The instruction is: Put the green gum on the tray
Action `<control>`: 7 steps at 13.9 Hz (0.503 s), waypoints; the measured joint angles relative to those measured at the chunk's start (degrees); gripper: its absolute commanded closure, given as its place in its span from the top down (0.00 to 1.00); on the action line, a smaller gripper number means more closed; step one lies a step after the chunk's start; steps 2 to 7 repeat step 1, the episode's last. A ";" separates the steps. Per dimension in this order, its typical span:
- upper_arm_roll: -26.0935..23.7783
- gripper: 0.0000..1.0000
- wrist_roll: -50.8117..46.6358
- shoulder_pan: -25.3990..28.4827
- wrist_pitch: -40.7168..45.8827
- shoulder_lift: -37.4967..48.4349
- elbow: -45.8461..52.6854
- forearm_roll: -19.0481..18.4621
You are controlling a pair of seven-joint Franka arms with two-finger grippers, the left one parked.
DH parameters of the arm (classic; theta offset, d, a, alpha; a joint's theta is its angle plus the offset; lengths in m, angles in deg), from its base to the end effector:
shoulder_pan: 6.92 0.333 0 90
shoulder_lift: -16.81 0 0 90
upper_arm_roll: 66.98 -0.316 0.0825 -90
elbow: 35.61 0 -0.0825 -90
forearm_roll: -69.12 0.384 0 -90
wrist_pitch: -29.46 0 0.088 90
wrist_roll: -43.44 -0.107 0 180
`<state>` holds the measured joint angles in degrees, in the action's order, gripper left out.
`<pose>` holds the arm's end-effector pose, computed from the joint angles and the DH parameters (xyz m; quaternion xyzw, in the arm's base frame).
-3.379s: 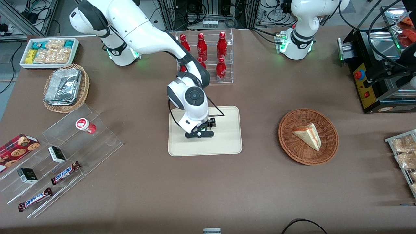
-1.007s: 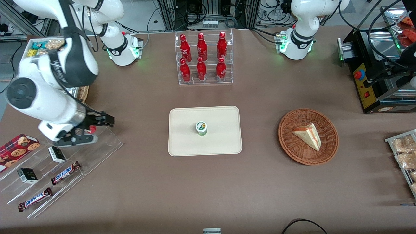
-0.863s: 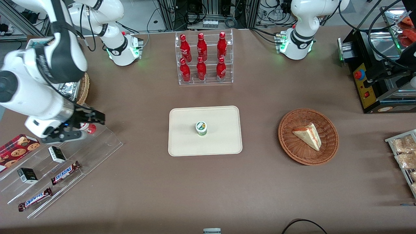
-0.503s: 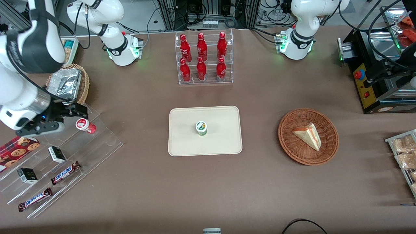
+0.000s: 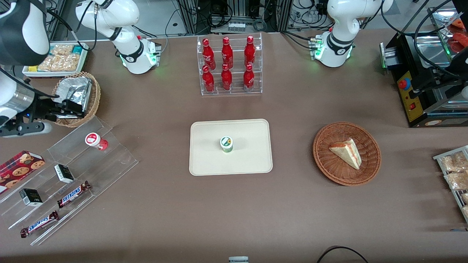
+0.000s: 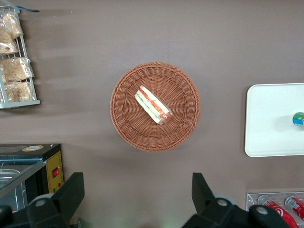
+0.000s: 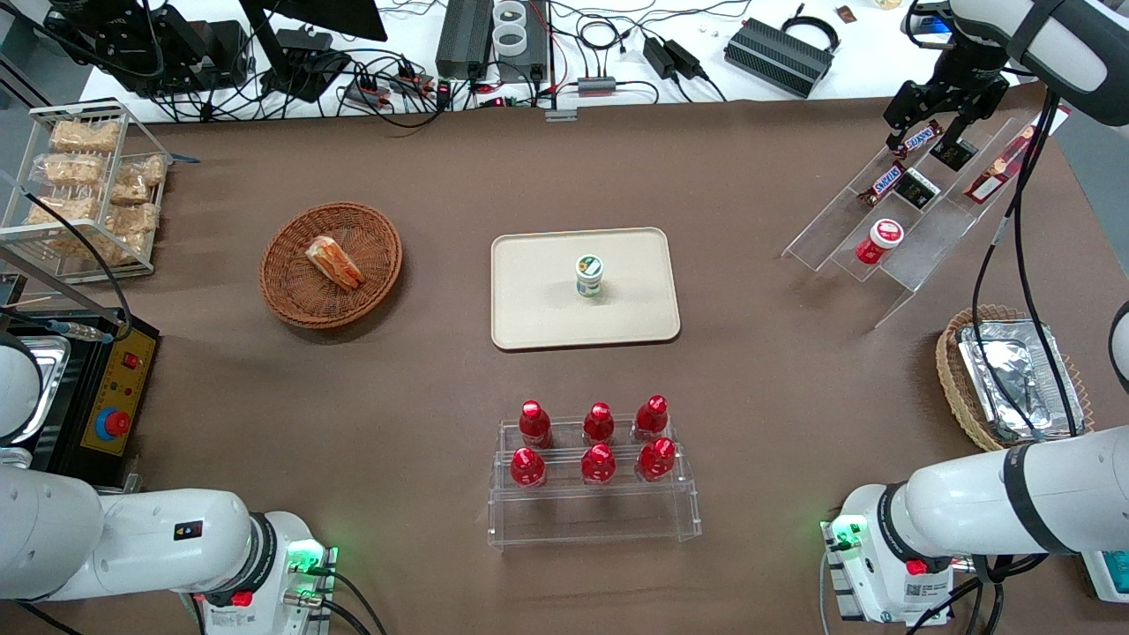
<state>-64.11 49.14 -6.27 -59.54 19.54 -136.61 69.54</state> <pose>0.5285 -0.0202 0.5592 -0.9963 -0.0302 0.0803 0.0104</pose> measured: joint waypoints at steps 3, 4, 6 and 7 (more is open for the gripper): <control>-0.03 1.00 -0.86 0.00 1.16 0.52 0.00 0.00; -0.03 1.00 -0.86 0.00 1.16 0.52 0.00 0.00; -0.03 1.00 -0.86 0.00 1.16 0.52 0.00 0.00; -0.03 1.00 -0.86 0.00 1.16 0.52 0.00 0.00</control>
